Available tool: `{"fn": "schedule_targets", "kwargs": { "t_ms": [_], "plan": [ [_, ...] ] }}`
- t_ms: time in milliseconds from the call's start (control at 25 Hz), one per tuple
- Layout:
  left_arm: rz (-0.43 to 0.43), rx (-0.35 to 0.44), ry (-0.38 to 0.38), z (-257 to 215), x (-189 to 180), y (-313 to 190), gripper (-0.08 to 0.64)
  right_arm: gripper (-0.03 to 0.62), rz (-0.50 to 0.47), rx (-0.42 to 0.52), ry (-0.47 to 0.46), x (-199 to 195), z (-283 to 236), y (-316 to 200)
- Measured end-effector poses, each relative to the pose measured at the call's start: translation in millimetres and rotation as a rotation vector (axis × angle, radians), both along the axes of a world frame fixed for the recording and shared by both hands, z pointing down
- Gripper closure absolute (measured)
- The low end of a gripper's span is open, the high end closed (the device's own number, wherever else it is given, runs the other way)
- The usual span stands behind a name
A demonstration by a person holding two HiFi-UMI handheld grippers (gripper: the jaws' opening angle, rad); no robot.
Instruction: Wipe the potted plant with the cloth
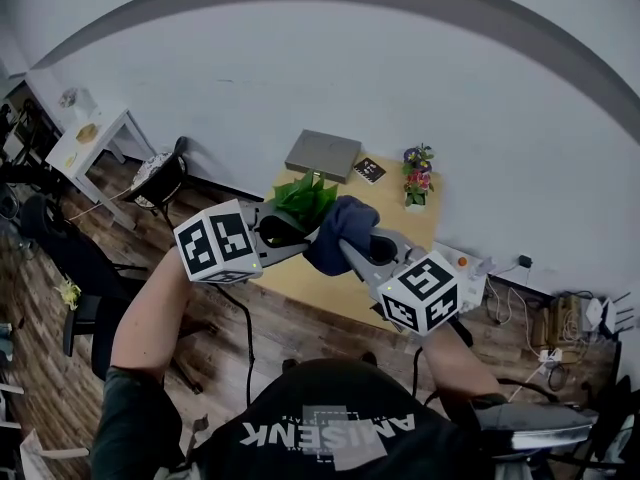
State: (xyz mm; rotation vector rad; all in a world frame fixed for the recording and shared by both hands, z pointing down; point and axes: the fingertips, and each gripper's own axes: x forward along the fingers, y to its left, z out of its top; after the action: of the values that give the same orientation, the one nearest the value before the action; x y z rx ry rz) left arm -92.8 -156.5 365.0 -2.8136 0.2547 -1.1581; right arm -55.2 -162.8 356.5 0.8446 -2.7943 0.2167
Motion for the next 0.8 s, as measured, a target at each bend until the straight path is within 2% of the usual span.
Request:
{"fn": "schedule_targets", "kwargs": {
  "t_ms": [360,800],
  "plan": [
    [-0.007,-0.020,0.002,4,-4,3,0.548,0.555,0.029,-0.086,0.027,12,41,-1],
    [0.027,-0.023,-0.024,10,0,-2,0.548,0.555,0.044,-0.207,0.061,34,93,-3]
  ]
}}
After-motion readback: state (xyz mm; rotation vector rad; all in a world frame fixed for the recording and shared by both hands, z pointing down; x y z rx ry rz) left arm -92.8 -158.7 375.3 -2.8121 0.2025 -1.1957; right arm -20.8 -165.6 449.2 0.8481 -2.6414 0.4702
